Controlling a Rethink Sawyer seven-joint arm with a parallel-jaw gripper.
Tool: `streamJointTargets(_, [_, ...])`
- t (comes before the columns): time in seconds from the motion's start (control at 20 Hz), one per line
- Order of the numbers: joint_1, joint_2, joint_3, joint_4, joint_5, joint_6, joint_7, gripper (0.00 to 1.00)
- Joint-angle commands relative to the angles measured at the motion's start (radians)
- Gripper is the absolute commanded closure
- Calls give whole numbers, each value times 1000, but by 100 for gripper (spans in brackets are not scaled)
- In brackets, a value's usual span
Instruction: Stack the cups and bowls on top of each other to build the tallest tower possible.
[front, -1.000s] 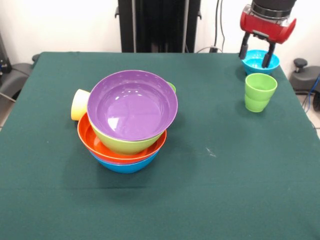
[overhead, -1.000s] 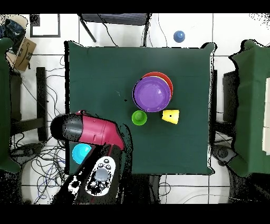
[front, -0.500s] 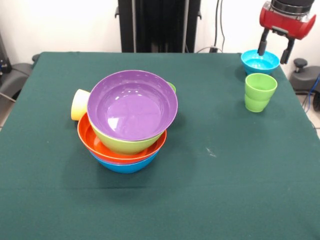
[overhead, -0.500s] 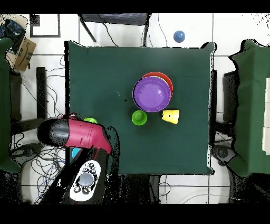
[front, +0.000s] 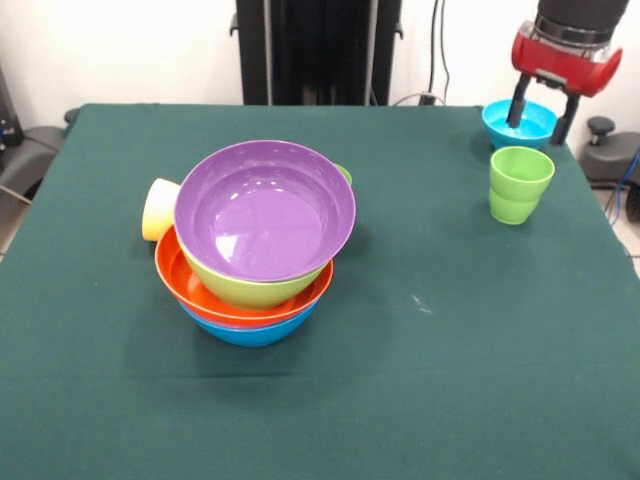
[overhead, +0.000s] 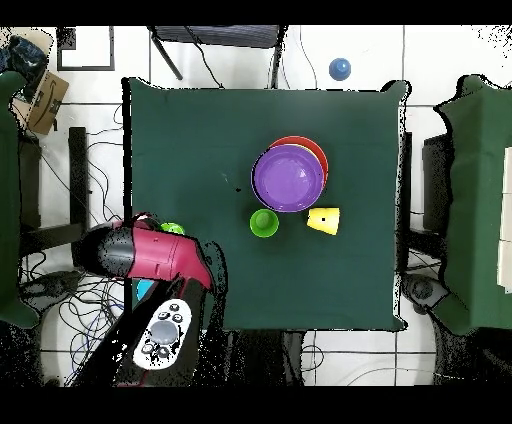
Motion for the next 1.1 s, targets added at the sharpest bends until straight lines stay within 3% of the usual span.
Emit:
streamJointTargets(0.05, [-5, 97, 65, 53, 27, -95, 211, 0])
streamJointTargets(0.65, [-6, 149, 78, 62, 45, -187, 218, 0])
streamJointTargets(1.1, [35, 66, 51, 111, 57, -100, 227, 0])
